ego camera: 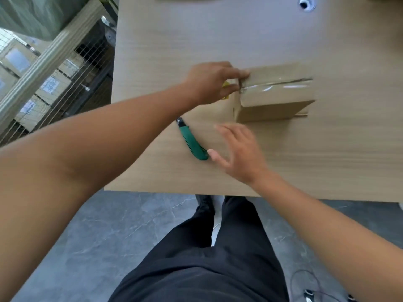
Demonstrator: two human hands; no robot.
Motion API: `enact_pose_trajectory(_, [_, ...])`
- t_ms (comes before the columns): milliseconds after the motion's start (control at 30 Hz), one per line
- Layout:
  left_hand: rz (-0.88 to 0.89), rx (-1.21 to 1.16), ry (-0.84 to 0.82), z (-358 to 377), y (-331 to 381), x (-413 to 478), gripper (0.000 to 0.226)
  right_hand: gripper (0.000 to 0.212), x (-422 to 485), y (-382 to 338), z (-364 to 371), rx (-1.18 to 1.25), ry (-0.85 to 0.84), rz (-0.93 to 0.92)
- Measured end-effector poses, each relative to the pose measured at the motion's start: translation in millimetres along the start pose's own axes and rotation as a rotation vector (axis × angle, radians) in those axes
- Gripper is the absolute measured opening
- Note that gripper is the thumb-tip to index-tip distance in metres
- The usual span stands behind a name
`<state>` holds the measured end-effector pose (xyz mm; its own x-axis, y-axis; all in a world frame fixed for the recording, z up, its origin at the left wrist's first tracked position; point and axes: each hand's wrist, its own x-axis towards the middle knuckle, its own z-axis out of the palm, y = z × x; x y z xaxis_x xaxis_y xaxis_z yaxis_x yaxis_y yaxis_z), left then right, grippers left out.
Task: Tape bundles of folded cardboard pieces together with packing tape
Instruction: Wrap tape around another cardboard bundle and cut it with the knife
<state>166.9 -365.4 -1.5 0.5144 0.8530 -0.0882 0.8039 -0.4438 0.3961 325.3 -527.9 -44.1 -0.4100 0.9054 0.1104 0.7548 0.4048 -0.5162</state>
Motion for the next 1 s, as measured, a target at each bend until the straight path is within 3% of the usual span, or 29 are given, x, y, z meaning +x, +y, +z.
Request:
enact_pose_trajectory(67, [0.016,0.039,-0.012,-2.0,-1.1,4.5,0.044,0.075,1.0,-25.6,33.1,0.077,-0.170,0.189])
enact_pose_trajectory(167, [0.018,0.078,-0.013,-5.0,-0.9,4.5,0.044,0.075,11.2,-47.0,67.0,-0.086,-0.226,0.304])
enact_pose_trajectory(333, [0.023,0.095,-0.022,-6.9,5.2,2.2,0.043,0.048,12.1,-51.1,79.8,-0.194,-0.208,0.244])
enact_pose_trajectory(400, [0.019,0.095,-0.024,-7.1,5.2,3.2,0.043,0.037,9.2,-41.3,68.7,-0.121,-0.253,0.266])
enact_pose_trajectory(500, [0.009,0.085,-0.021,-4.5,3.7,5.9,0.043,0.017,-15.8,-17.9,32.6,0.194,-0.282,0.430])
enact_pose_trajectory(600, [0.002,0.062,-0.016,0.7,3.7,5.3,0.043,0.017,-60.8,-0.9,-24.7,0.385,-0.053,0.564])
enact_pose_trajectory(700, [-0.005,0.005,0.001,6.3,5.4,-0.3,0.042,0.022,-50.9,1.2,-70.5,0.299,0.306,0.531])
enact_pose_trajectory(767, [-0.019,-0.038,0.026,8.2,10.3,-3.7,0.043,0.024,-8.8,2.1,-85.8,0.247,0.394,0.488])
enact_pose_trajectory(900, [-0.147,-0.129,0.075,12.2,16.7,-10.8,0.046,0.029,57.7,-3.0,-86.5,0.188,0.168,0.585])
enact_pose_trajectory(1000, [-0.269,-0.282,0.048,18.5,13.0,-18.9,0.039,0.047,57.2,-5.2,-80.2,0.042,-0.019,0.638])
